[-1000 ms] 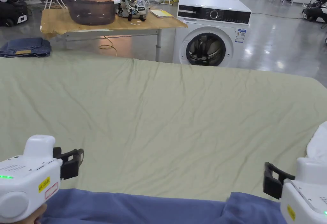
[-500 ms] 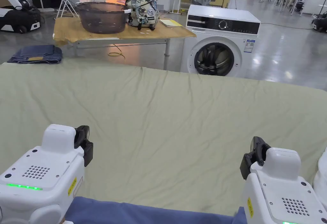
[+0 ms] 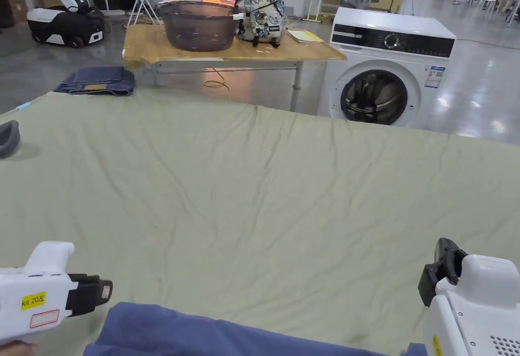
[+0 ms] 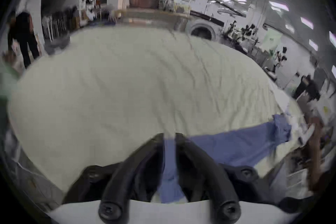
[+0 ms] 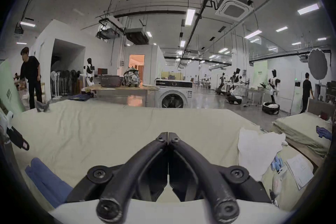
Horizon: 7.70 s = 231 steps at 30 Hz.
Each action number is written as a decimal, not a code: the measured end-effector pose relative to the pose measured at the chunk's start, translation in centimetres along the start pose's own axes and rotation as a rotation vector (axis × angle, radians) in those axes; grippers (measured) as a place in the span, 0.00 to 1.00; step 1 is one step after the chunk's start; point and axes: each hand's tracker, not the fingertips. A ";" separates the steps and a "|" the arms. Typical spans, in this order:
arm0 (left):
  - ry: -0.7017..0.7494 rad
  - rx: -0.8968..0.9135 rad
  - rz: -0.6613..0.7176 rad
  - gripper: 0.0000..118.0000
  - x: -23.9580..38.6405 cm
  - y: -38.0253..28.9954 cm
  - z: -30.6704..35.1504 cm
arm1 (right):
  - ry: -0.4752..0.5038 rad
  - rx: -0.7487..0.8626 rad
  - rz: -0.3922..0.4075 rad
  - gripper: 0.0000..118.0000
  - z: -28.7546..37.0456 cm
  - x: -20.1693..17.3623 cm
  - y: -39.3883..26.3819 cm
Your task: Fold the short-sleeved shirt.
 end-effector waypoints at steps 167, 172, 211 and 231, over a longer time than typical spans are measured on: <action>-0.611 -0.180 0.298 0.02 5.4 -3.6 -10.0 | 0.008 -0.152 -0.016 0.00 1.5 2.8 -2.9; -0.489 -0.124 0.248 0.02 3.5 -0.4 -5.3 | 0.004 -0.155 -0.019 0.00 1.4 3.2 -3.0; -0.287 -0.405 -0.053 0.02 29.3 -1.0 -13.9 | -0.015 -0.198 -0.027 0.00 1.7 4.1 -4.1; -0.487 -0.359 0.049 0.06 27.6 -0.7 -13.1 | -0.022 -0.217 -0.036 0.00 2.0 4.4 -4.9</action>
